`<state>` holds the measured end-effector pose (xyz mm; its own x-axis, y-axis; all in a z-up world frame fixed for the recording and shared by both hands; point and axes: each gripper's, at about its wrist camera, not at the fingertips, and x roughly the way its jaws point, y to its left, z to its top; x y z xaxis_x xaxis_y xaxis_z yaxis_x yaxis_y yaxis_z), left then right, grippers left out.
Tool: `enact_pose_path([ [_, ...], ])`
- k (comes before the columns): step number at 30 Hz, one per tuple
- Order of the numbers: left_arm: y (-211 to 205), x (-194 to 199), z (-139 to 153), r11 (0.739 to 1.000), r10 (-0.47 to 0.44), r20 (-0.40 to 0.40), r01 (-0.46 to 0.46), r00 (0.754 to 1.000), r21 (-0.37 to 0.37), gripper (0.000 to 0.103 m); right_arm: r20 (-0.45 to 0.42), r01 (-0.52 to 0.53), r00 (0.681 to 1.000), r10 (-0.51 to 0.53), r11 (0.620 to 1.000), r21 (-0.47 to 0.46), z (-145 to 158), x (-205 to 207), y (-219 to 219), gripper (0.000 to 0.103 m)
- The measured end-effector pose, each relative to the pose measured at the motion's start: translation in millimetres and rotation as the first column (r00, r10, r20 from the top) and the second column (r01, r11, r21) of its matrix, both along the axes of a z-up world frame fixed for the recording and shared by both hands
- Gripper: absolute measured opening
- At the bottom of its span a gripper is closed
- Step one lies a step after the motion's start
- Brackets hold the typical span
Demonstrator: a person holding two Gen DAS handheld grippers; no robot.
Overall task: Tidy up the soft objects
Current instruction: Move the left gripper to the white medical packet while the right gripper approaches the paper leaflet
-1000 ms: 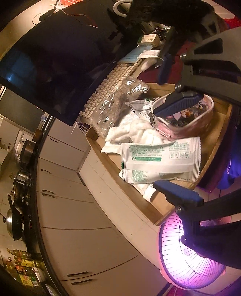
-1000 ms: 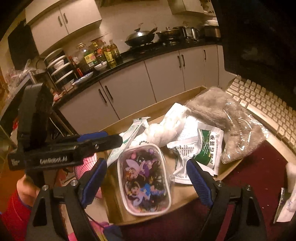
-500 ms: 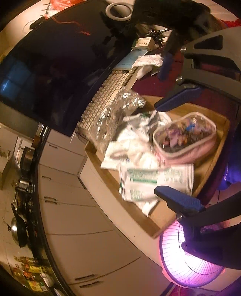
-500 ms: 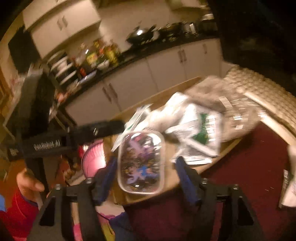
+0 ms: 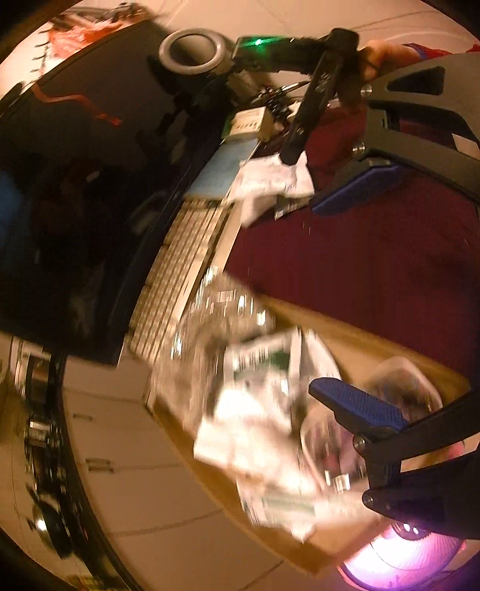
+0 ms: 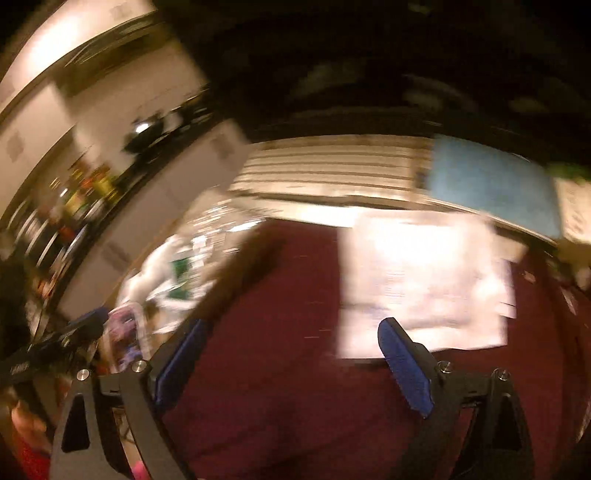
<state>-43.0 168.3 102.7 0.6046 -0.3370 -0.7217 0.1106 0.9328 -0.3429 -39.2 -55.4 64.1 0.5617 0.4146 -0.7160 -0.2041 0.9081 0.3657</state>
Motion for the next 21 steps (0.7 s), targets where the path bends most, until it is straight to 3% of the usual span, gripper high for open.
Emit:
enact_pose_path([
  [4,-49.2,21.9,-8.2,0.996,-0.087,-0.021,0.087,0.996,-0.014,0.089,-0.04,0.116,0.992,-0.117,0.993,-0.027,-6.7,9.4,-40.7,0.096],
  [13,-126.3,72.9,-37.1,0.98,-0.198,-0.038,0.197,0.979,-0.033,0.088,-0.09,0.264,0.959,-0.268,0.963,-0.057,-23.3,15.1,-100.7,0.096],
  [16,-145.4,88.7,-48.3,0.975,-0.223,-0.049,0.222,0.974,-0.021,0.083,-0.101,0.284,0.952,-0.289,0.957,-0.06,-27.7,19.3,-110.0,0.096],
  [21,-161.0,102.6,-64.6,0.971,-0.24,-0.087,0.238,0.967,-0.036,0.061,-0.118,0.295,0.946,-0.301,0.953,-0.062,-33.5,23.5,-117.1,0.096],
])
